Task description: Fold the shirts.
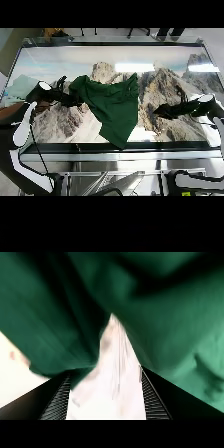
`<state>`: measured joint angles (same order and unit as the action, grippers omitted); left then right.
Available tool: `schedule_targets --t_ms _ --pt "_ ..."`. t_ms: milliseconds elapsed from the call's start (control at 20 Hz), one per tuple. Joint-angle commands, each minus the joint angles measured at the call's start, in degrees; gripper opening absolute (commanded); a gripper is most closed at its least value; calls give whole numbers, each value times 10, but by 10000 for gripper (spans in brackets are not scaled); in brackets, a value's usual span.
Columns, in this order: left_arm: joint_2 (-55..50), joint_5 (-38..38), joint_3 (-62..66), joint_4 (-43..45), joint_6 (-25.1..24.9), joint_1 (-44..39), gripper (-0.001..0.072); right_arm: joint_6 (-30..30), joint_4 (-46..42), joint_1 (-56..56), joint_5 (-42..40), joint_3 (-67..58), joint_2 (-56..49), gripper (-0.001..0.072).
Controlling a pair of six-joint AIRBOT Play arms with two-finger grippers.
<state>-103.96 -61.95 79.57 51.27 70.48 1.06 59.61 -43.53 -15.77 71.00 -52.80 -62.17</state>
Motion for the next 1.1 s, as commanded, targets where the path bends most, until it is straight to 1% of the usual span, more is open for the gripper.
schedule_targets --t_ms 0,50,100,200,350,550,600,650,850,1050 --pt "-25 -1 37 3 -3 -10 163 -2 9 40 -59 65 6 576" --pt "-24 -3 44 3 -12 -7 100 -4 9 58 -77 67 3 576" --pt "-21 -11 51 2 -12 -2 103 -4 11 77 -97 67 -2 575" --pt "-12 -47 66 3 -17 12 328 -4 14 97 -126 67 -6 576" --pt "8 -95 79 3 -21 43 330 -4 14 95 -134 67 -6 576" --pt "0 -94 63 -1 -18 68 337 -4 22 95 -142 67 -8 576" --pt "-7 -86 52 -3 -12 67 479 -4 24 95 -142 67 -9 576" --pt "-14 -73 40 -3 -1 63 529 -4 24 95 -142 67 -9 576" --pt "-45 -28 29 -4 0 32 529 -4 24 95 -142 67 -9 575" --pt "-52 31 29 -3 0 -6 526 -4 24 95 -142 67 -9 575"
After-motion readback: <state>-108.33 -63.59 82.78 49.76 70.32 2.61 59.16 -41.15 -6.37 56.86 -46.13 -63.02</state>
